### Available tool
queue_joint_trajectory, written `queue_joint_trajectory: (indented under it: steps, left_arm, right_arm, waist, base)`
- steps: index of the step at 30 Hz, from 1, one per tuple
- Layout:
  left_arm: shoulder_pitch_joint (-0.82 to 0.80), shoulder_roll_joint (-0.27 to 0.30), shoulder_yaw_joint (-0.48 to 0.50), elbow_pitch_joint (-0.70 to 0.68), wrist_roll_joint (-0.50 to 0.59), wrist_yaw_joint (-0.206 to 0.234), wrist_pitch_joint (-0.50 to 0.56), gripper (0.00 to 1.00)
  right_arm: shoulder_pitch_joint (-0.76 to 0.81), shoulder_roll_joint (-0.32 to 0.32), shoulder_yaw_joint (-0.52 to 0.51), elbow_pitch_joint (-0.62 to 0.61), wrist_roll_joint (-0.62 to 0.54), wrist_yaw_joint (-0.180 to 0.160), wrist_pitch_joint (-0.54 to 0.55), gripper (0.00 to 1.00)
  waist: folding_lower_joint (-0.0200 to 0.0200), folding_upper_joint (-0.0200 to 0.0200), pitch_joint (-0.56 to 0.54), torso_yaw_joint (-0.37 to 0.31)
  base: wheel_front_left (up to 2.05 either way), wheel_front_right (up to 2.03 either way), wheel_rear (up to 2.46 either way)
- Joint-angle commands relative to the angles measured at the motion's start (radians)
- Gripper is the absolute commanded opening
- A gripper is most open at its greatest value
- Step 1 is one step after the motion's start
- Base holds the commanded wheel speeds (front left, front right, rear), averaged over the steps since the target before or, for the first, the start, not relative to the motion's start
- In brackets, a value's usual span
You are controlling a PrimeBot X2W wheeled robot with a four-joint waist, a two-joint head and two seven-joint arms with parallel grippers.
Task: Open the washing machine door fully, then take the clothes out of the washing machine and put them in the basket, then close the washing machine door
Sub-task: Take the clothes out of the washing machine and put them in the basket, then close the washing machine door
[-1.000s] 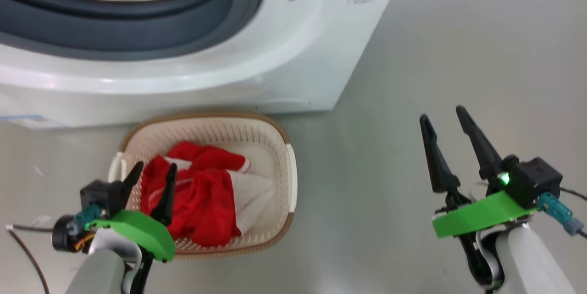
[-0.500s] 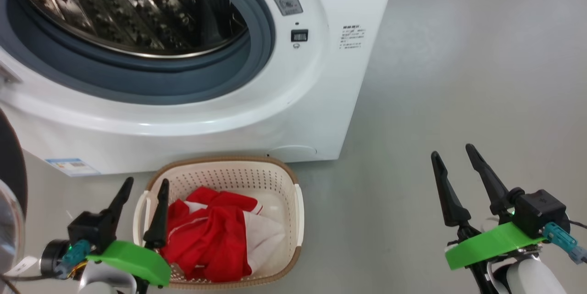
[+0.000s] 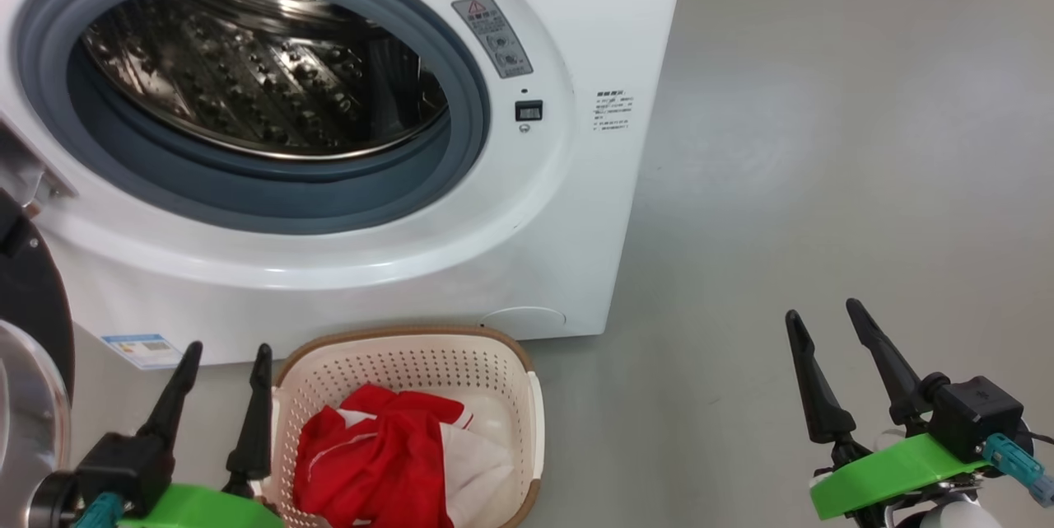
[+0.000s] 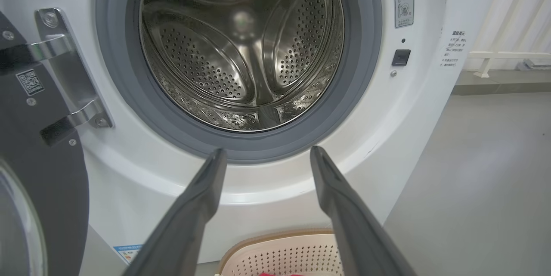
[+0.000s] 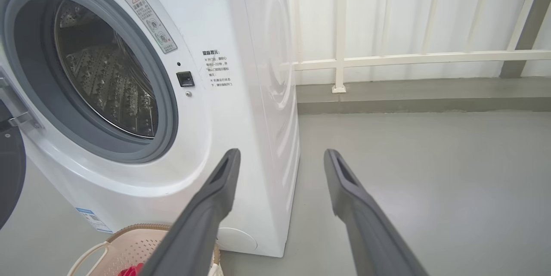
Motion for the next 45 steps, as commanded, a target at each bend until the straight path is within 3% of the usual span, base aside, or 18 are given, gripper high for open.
queue_joint_trajectory:
  steps: [1, 17, 45]
  left_arm:
    - [0.013, 0.01, 0.053, -0.053, 0.014, -0.006, -0.005, 1.0]
    - [0.129, -0.016, 0.111, -0.157, 0.014, -0.006, -0.005, 1.0]
    - [0.154, -0.028, 0.108, -0.16, 0.012, -0.006, -0.005, 1.0]
  right_arm:
    - [0.006, -0.013, 0.011, -0.028, 0.013, 0.006, -0.006, 1.0]
    - [0.064, -0.022, -0.003, -0.036, 0.02, 0.006, -0.006, 1.0]
    - [0.087, -0.025, -0.004, -0.037, 0.019, 0.006, -0.006, 1.0]
  waist:
    - [0.0, -0.0001, -0.016, -0.003]
    - [0.0, -0.0001, -0.064, -0.005]
    - [0.0, -0.0001, -0.085, 0.002]
  base:
    - [0.0, 0.0, 0.0]
    - [0.0, 0.0, 0.0]
    - [-0.04, 0.04, 0.0]
